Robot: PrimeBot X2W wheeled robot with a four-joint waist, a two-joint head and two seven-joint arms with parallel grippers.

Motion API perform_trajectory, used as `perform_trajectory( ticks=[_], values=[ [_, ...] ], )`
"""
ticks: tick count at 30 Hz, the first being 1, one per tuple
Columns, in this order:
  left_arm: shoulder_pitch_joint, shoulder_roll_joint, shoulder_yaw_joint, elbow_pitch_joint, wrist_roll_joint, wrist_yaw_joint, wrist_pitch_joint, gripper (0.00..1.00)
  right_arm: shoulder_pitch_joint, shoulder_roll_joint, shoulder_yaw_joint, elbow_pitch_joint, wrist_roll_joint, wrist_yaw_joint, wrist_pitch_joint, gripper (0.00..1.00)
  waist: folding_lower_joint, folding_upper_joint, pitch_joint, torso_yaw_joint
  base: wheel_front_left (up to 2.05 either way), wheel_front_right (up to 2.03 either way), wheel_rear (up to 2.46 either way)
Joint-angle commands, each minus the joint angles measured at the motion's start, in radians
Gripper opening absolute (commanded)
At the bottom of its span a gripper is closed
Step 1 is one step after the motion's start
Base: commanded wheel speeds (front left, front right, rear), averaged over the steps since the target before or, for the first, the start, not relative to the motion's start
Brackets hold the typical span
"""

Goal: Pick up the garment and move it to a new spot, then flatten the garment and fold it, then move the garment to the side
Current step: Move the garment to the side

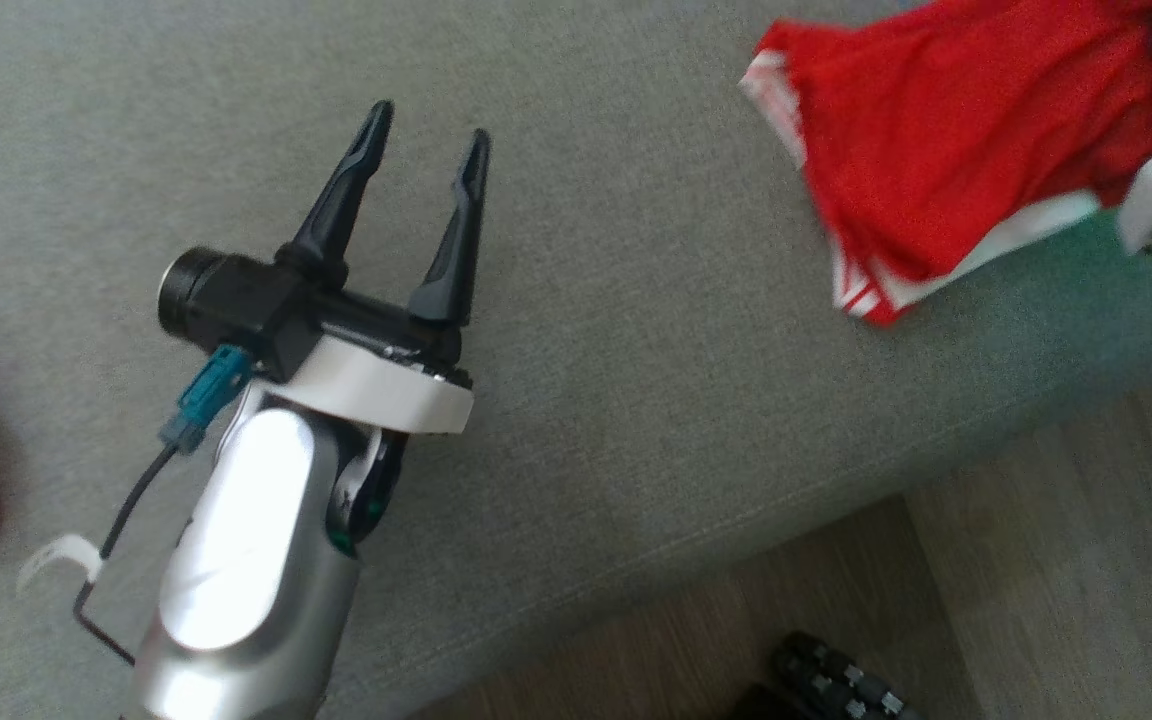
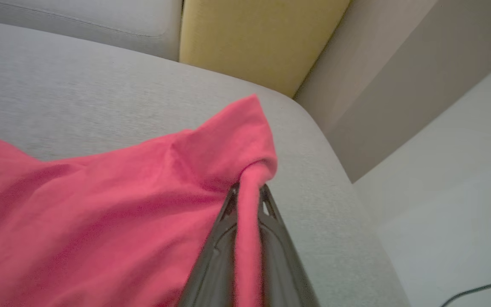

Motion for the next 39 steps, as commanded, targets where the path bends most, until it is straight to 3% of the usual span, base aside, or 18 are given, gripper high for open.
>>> perform_trajectory(
  ticks=[1, 9, 18, 19, 20, 21, 31, 39],
  values=[
    [-0.029, 0.007, 0.017, -0.032, 0.01, -0.002, -0.005, 1.0, -0.019, -0.022, -0.017, -0.019, -0.015, 0.0, -0.013, 0.0, -0.0001, 0.0, 0.038, -0.021, 0.0, 0.0, 0.0],
    [-0.056, 0.012, 0.008, -0.043, 0.016, -0.007, -0.005, 1.0, -0.078, -0.004, -0.182, 0.002, -0.115, 0.0, -0.037, 0.0, -0.0001, 0.0, 0.096, -0.024, 0.0, 0.0, 0.0],
    [-0.042, 0.025, 0.027, -0.045, 0.011, 0.0, -0.005, 1.0, -0.079, 0.071, -0.308, -0.022, -0.242, 0.0, -0.053, 0.0, -0.0001, 0.0, 0.119, -0.037, 0.0, 0.0, 0.0],
    [-0.041, 0.024, 0.026, -0.045, 0.011, -0.001, -0.005, 1.0, -0.078, 0.077, -0.314, -0.024, -0.252, 0.0, -0.055, 0.29, -0.0001, 0.0, 0.118, -0.038, 0.0, 0.0, 0.0],
    [-0.04, 0.024, 0.026, -0.043, 0.01, -0.001, -0.005, 1.0, -0.077, 0.087, -0.314, -0.027, -0.256, 0.0, -0.056, 0.85, -0.0001, 0.0, 0.116, -0.037, 0.0, 0.0, 0.0],
    [-0.038, 0.024, 0.026, -0.042, 0.009, -0.001, -0.005, 1.0, -0.076, 0.096, -0.318, -0.029, -0.256, 0.0, -0.058, 1.0, -0.0001, 0.0, 0.112, -0.036, 0.0, 0.0, 0.0],
    [0.016, 0.016, 0.062, -0.036, -0.026, 0.009, -0.005, 1.0, -0.024, 0.136, -0.309, -0.059, -0.254, 0.0, -0.062, 1.0, -0.0001, 0.0, -0.011, -0.005, 0.0, 0.0, 0.0],
    [0.111, 0.009, 0.123, -0.045, -0.072, 0.036, -0.005, 1.0, 0.092, 0.186, -0.234, -0.16, -0.17, 0.0, -0.062, 1.0, -0.0001, 0.0, -0.182, 0.081, 0.0, 0.0, 0.0]
  ],
)
